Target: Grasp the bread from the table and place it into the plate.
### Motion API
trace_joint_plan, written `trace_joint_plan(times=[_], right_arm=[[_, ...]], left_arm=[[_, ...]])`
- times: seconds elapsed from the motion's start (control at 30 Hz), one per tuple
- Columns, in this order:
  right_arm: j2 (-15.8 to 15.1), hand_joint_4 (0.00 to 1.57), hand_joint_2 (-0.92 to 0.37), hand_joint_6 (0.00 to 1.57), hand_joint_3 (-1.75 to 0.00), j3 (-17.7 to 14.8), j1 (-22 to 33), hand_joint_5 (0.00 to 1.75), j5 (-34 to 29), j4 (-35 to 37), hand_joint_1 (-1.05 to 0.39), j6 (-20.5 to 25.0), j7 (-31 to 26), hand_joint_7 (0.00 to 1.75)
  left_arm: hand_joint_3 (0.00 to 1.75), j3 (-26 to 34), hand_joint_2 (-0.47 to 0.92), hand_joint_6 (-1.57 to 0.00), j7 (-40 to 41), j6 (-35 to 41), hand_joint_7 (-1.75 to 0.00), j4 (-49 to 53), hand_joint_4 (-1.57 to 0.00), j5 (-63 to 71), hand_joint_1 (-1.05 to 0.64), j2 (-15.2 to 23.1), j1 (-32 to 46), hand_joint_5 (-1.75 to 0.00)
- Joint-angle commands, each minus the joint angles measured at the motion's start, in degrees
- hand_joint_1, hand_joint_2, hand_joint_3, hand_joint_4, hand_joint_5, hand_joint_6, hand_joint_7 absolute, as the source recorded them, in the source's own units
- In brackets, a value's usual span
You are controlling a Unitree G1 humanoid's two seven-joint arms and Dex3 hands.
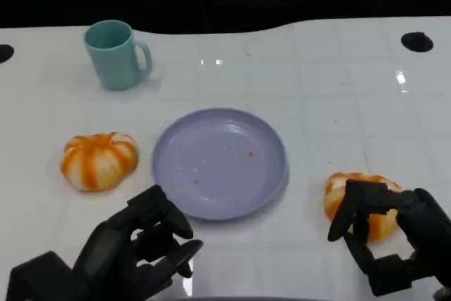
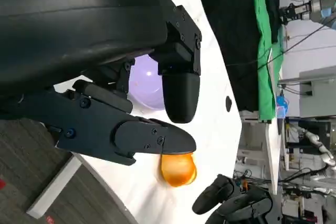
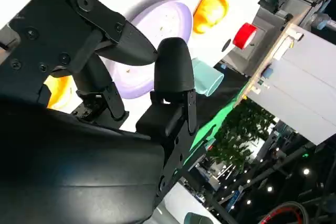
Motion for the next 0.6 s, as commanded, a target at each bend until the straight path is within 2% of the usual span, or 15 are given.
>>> trace_joint_plan(times=[0.03,0.2,0.37,0.43,0.5,0.6], right_arm=[[-0.46,0.84,-0.24,0.84,-1.48,-0.88,0.67,1.70,1.53,-1.55,-0.11,0.92,0.18,1.29],[-1.32,0.73,-0.31,0.76,-1.30,-1.38,0.44,1.55,1.73,-3.81,-0.12,3.72,0.91,1.06],[-3.96,0.49,-0.39,0.57,-1.04,-1.69,0.38,1.23,-1.42,-8.90,-0.15,9.31,2.13,0.81],[-5.32,0.45,-0.47,0.53,-0.82,-1.92,0.20,1.09,-4.62,-10.69,-0.20,10.45,1.80,0.68],[-7.09,0.38,-0.53,0.48,-0.68,-2.11,0.10,1.02,-7.83,-13.19,-0.25,12.43,2.31,0.59],[-9.73,0.28,-0.72,0.44,-0.31,-2.44,0.60,0.91,-10.58,-17.70,-0.33,16.10,4.55,0.37]], left_arm=[[0.23,0.13,0.92,-0.46,-0.11,0.15,-1.72,-0.59,-0.66,-0.11,-0.54,0.63,0.49,-1.75],[0.23,0.08,0.92,-0.45,-0.11,0.46,-1.72,-0.88,-0.66,-0.09,-0.55,0.70,0.57,-1.75],[0.23,0.06,0.92,-0.45,-0.35,-0.20,-1.72,-0.50,-0.65,-0.16,-0.55,0.65,0.53,-1.75],[0.23,0.02,0.92,-0.45,-0.35,-0.40,-1.72,-0.37,-0.65,0.01,-0.55,0.70,0.53,-1.75],[0.23,0.02,0.92,-0.45,-0.40,0.06,-1.72,-0.50,-0.65,-0.19,-0.55,0.73,0.53,-1.75],[0.23,-0.03,0.92,-0.45,-0.24,0.19,-1.72,-0.47,-0.65,0.17,-0.55,0.83,0.43,-1.75]])
